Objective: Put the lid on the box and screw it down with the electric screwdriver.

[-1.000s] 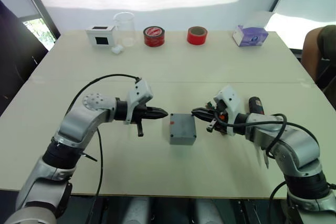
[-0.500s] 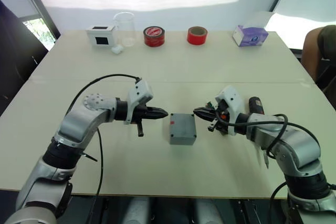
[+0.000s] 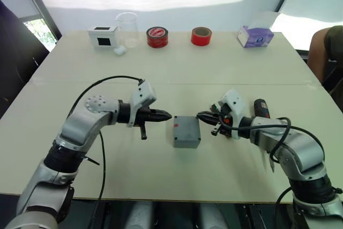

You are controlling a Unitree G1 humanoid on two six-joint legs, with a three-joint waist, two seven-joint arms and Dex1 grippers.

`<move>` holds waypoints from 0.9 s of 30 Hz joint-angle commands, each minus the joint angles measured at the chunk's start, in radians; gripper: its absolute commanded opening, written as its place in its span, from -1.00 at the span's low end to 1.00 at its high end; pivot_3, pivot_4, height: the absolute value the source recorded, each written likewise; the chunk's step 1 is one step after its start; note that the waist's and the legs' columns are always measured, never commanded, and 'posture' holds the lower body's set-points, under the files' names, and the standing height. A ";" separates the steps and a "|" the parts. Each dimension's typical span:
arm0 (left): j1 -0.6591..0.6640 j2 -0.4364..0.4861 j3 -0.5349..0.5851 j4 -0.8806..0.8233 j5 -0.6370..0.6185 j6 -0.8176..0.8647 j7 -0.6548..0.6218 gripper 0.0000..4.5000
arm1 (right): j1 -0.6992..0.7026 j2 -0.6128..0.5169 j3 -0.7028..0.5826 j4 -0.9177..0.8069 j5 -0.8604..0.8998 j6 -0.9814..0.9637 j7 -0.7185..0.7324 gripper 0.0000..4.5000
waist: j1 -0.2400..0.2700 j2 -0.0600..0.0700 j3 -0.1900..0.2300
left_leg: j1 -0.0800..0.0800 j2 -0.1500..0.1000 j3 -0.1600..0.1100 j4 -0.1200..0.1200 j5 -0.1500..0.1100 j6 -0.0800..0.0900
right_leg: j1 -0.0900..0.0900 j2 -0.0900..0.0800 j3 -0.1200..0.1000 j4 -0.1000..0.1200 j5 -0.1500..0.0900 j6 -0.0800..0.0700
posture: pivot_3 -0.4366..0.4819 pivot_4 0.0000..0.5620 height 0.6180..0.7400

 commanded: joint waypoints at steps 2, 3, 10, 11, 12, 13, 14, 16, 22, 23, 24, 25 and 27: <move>-0.010 -0.002 0.012 -0.027 -0.002 -0.009 0.001 -1.00 | -0.006 0.000 -0.006 -0.013 -0.006 -0.014 0.001 -0.96 | 0.000 0.000 0.000 | 0.000 0.000 0.000 0.000 0.000 0.000 | 0.000 0.000 0.000 0.000 0.000 0.000 | -0.05 -0.47 1.00; -0.010 -0.002 0.012 -0.027 -0.003 -0.009 0.001 -1.00 | -0.006 0.001 -0.005 -0.013 -0.007 -0.014 0.001 -0.96 | 0.000 0.000 0.000 | 0.000 0.000 0.000 0.000 0.000 0.000 | 0.000 0.000 0.000 0.000 0.000 0.000 | -0.05 -0.47 1.00; -0.010 -0.004 0.013 -0.027 -0.003 -0.010 0.002 -1.00 | -0.007 -0.001 -0.005 -0.012 -0.015 -0.018 0.005 -0.61 | 0.000 0.000 0.000 | 0.000 0.000 0.000 0.000 0.000 0.000 | 0.000 0.000 0.000 0.000 0.000 0.000 | -0.05 -0.47 1.00; -0.010 -0.004 0.013 -0.027 -0.003 -0.010 0.002 -1.00 | -0.007 -0.001 -0.005 -0.012 -0.016 -0.019 0.005 -0.45 | 0.000 0.000 0.000 | 0.000 0.000 0.000 0.000 0.000 0.000 | 0.000 0.000 0.000 0.000 0.000 0.000 | -0.05 -0.47 1.00; -0.010 -0.004 0.014 -0.027 -0.004 -0.010 0.002 -1.00 | -0.007 -0.001 -0.005 -0.013 -0.017 -0.019 0.005 -0.27 | 0.000 0.000 0.000 | 0.000 0.000 0.000 0.000 0.000 0.000 | 0.000 0.000 0.000 0.000 0.000 0.000 | -0.05 -0.47 1.00; -0.010 -0.004 0.014 -0.027 -0.003 -0.010 0.002 -1.00 | -0.008 -0.001 -0.007 -0.013 -0.017 -0.019 0.005 -0.10 | 0.000 0.000 0.000 | 0.000 0.000 0.000 0.000 0.000 0.000 | 0.000 0.000 0.000 0.000 0.000 0.000 | -0.05 -0.47 1.00; -0.010 -0.005 0.014 -0.026 -0.003 -0.010 0.002 -1.00 | -0.008 -0.001 -0.008 -0.013 -0.016 -0.018 0.005 0.09 | 0.000 0.000 0.000 | 0.000 0.000 0.000 0.000 0.000 0.000 | 0.000 0.000 0.000 0.000 0.000 0.000 | -0.05 -0.47 1.00; -0.011 -0.006 0.014 -0.026 -0.003 -0.011 0.003 -1.00 | -0.010 -0.001 -0.010 -0.013 -0.016 -0.017 0.006 0.46 | 0.000 0.000 0.000 | 0.000 0.000 0.000 0.000 0.000 0.000 | 0.000 0.000 0.000 0.000 0.000 0.000 | -0.05 -0.47 1.00; -0.022 -0.024 0.033 -0.033 -0.030 0.002 0.008 -1.00 | -0.018 0.013 -0.055 -0.018 0.013 0.000 -0.004 0.46 | 0.000 0.000 0.000 | 0.000 0.000 0.000 0.000 0.000 0.000 | 0.000 0.000 0.000 0.000 0.000 0.000 | -0.05 -0.47 1.00; -0.032 -0.035 0.036 -0.039 -0.043 0.009 0.006 -1.00 | -0.024 0.007 -0.099 -0.019 0.036 0.014 -0.007 0.46 | 0.000 0.000 0.000 | 0.000 0.000 0.000 0.000 0.000 0.000 | 0.000 0.000 0.000 0.000 0.000 0.000 | -0.05 -0.47 1.00; -0.039 -0.042 0.038 -0.044 -0.051 0.013 0.004 -1.00 | -0.028 0.002 -0.131 -0.020 0.052 0.025 -0.009 0.46 | 0.002 0.000 0.000 | 0.000 0.000 0.000 0.000 0.000 0.000 | 0.000 0.000 0.000 0.000 0.000 0.000 | -0.05 -0.47 1.00; -0.043 -0.047 0.031 -0.049 -0.051 0.012 -0.001 -1.00 | -0.030 -0.011 -0.162 -0.020 0.066 0.032 -0.005 0.46 | 0.003 0.000 0.000 | 0.000 0.000 0.000 0.000 0.000 0.000 | 0.000 0.000 0.000 0.000 0.000 0.000 | -0.05 -0.47 1.00; -0.046 -0.056 0.014 -0.065 -0.053 0.010 -0.010 -1.00 | -0.034 -0.040 -0.216 -0.017 0.085 0.048 -0.004 0.69 | 0.002 0.000 0.000 | 0.000 0.000 0.000 0.000 0.000 0.000 | 0.000 0.000 0.000 0.000 0.000 0.000 | -0.05 -0.47 1.00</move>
